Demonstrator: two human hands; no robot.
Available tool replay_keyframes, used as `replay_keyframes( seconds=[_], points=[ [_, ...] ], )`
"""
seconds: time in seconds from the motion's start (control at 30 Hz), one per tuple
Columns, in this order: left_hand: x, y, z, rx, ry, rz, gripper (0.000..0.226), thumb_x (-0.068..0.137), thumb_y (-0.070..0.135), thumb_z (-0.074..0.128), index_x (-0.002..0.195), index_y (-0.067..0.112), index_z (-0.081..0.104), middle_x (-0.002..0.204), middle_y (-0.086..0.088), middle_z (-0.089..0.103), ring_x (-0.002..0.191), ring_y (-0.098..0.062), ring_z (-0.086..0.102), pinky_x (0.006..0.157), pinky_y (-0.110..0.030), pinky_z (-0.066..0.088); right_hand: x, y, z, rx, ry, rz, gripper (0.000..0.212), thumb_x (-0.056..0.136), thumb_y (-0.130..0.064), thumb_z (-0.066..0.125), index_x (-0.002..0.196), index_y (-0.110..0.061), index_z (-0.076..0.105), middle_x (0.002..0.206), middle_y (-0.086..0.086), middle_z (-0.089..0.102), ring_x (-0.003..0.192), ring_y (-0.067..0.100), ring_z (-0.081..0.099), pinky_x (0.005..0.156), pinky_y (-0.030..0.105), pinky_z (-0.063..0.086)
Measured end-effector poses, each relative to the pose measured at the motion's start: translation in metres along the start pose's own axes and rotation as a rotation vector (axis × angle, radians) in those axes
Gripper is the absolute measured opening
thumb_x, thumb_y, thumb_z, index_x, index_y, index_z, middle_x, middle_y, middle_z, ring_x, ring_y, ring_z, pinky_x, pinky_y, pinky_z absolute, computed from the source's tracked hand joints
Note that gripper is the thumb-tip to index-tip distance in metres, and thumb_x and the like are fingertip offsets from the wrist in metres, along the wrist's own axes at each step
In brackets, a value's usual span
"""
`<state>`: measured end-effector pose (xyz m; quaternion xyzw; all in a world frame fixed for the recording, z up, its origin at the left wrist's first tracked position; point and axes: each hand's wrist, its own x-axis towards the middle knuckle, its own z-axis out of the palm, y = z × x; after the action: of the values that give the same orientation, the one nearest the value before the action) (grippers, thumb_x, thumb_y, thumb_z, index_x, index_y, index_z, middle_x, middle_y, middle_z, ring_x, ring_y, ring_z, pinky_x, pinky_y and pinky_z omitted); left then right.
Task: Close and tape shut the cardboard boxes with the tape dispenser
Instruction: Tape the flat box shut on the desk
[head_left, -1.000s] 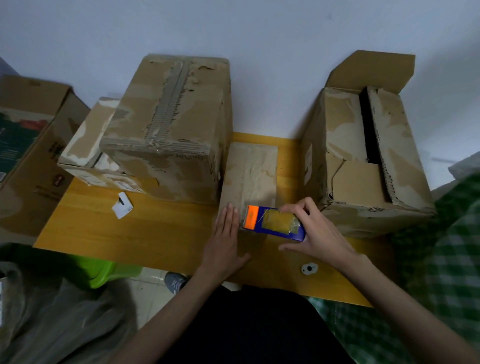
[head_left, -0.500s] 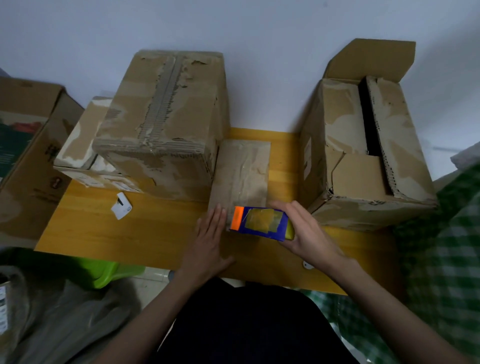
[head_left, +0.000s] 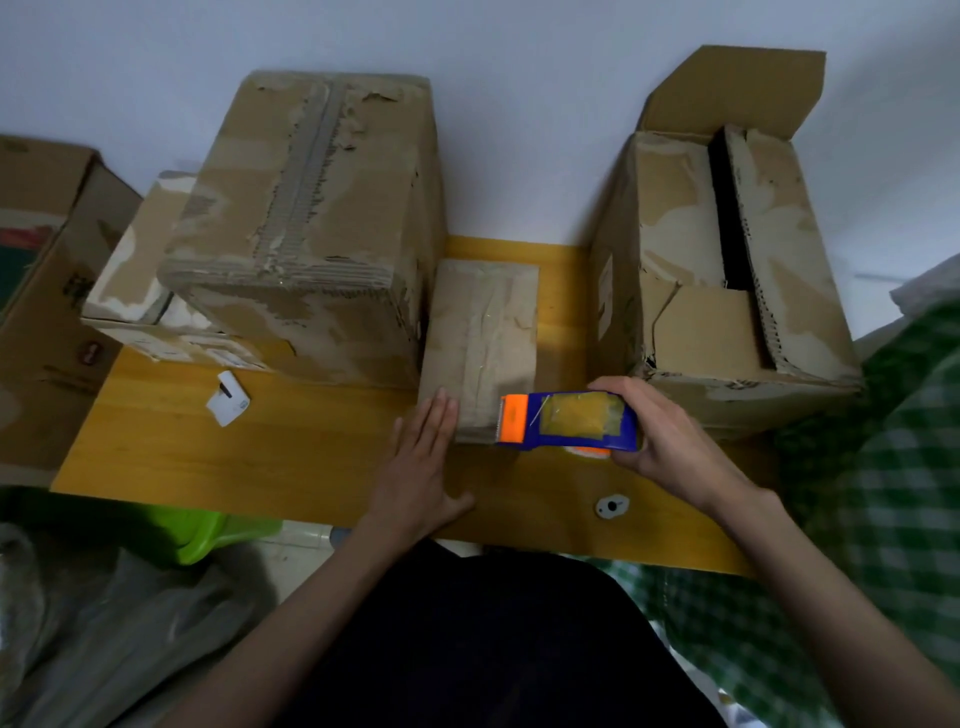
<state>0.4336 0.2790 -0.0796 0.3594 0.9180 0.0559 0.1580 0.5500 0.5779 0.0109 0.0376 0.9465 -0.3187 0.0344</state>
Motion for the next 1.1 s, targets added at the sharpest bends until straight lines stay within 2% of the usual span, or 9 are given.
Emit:
replay_keyframes(
  seconds=[0.13, 0.3, 0.47, 0.6, 0.7, 0.8, 0.97, 1.1],
  points=[
    [0.0, 0.008, 0.0, 0.018, -0.009, -0.012, 0.121, 0.078, 0.074, 0.051, 0.156, 0.022, -0.025, 0.163, 0.001, -0.032, 0.151, -0.018, -0.027, 0.126, -0.053, 0.002, -0.001, 0.006, 0.0, -0.037, 0.039, -0.002, 0.069, 0.083, -0.024, 0.08, 0.138, -0.032, 0.04, 0.128, -0.008, 0.048, 0.111, 0.005, 0.049, 0.088, 0.028, 0.052],
    [0.002, 0.017, -0.004, 0.068, -0.047, -0.013, 0.12, 0.078, 0.075, 0.057, 0.152, 0.038, -0.03, 0.159, -0.006, -0.041, 0.148, -0.028, -0.033, 0.119, -0.059, -0.007, 0.0, 0.012, 0.012, -0.086, 0.046, -0.017, 0.064, 0.085, -0.027, 0.078, 0.138, -0.028, 0.042, 0.125, -0.006, 0.047, 0.109, 0.009, 0.05, 0.089, 0.033, 0.052],
    [0.003, 0.027, -0.003, 0.09, -0.027, -0.029, 0.115, 0.081, 0.077, 0.048, 0.158, 0.027, -0.022, 0.163, -0.006, -0.033, 0.151, -0.028, -0.027, 0.121, -0.055, -0.01, 0.001, 0.015, 0.02, -0.042, 0.055, 0.032, 0.061, 0.086, -0.021, 0.077, 0.137, -0.025, 0.045, 0.124, -0.004, 0.047, 0.11, 0.01, 0.05, 0.087, 0.031, 0.053],
    [0.012, 0.047, -0.002, 0.027, -0.03, -0.01, 0.117, 0.086, 0.071, 0.053, 0.158, 0.014, -0.02, 0.164, -0.007, -0.029, 0.15, -0.022, -0.029, 0.126, -0.048, -0.004, 0.001, 0.015, 0.021, -0.009, 0.072, 0.032, 0.06, 0.085, -0.017, 0.078, 0.136, -0.021, 0.048, 0.124, -0.002, 0.048, 0.11, 0.009, 0.048, 0.085, 0.022, 0.048],
    [0.019, 0.051, 0.002, -0.021, -0.054, 0.027, 0.124, 0.084, 0.067, 0.061, 0.156, 0.016, -0.025, 0.163, -0.004, -0.033, 0.148, -0.02, -0.034, 0.126, -0.045, -0.004, 0.001, 0.015, 0.021, -0.004, 0.071, 0.058, 0.059, 0.085, -0.015, 0.078, 0.136, -0.02, 0.048, 0.123, -0.001, 0.048, 0.11, 0.009, 0.048, 0.086, 0.029, 0.051],
    [0.02, 0.047, 0.006, -0.025, -0.051, 0.05, 0.128, 0.08, 0.07, 0.062, 0.156, 0.017, -0.026, 0.162, -0.003, -0.034, 0.147, -0.021, -0.036, 0.126, -0.046, -0.006, 0.002, 0.013, 0.021, 0.007, 0.074, 0.057, 0.059, 0.086, -0.017, 0.077, 0.136, -0.02, 0.048, 0.124, -0.002, 0.048, 0.11, 0.01, 0.048, 0.086, 0.029, 0.051],
    [0.012, 0.02, 0.007, -0.028, 0.017, 0.136, 0.119, 0.078, 0.07, 0.058, 0.16, 0.02, -0.013, 0.168, 0.0, -0.019, 0.153, -0.024, -0.022, 0.125, -0.054, 0.01, 0.002, 0.006, 0.033, 0.022, 0.076, 0.019, 0.06, 0.084, -0.022, 0.079, 0.134, -0.025, 0.047, 0.119, -0.006, 0.047, 0.105, 0.007, 0.048, 0.083, 0.029, 0.052],
    [0.01, 0.009, 0.002, -0.02, 0.017, 0.139, 0.114, 0.076, 0.071, 0.049, 0.162, 0.02, -0.007, 0.17, 0.0, -0.01, 0.155, -0.027, -0.015, 0.123, -0.057, 0.015, 0.0, 0.003, 0.043, 0.064, 0.087, -0.001, 0.06, 0.084, -0.027, 0.08, 0.133, -0.027, 0.045, 0.117, -0.006, 0.046, 0.102, 0.007, 0.048, 0.08, 0.027, 0.051]
  ],
)
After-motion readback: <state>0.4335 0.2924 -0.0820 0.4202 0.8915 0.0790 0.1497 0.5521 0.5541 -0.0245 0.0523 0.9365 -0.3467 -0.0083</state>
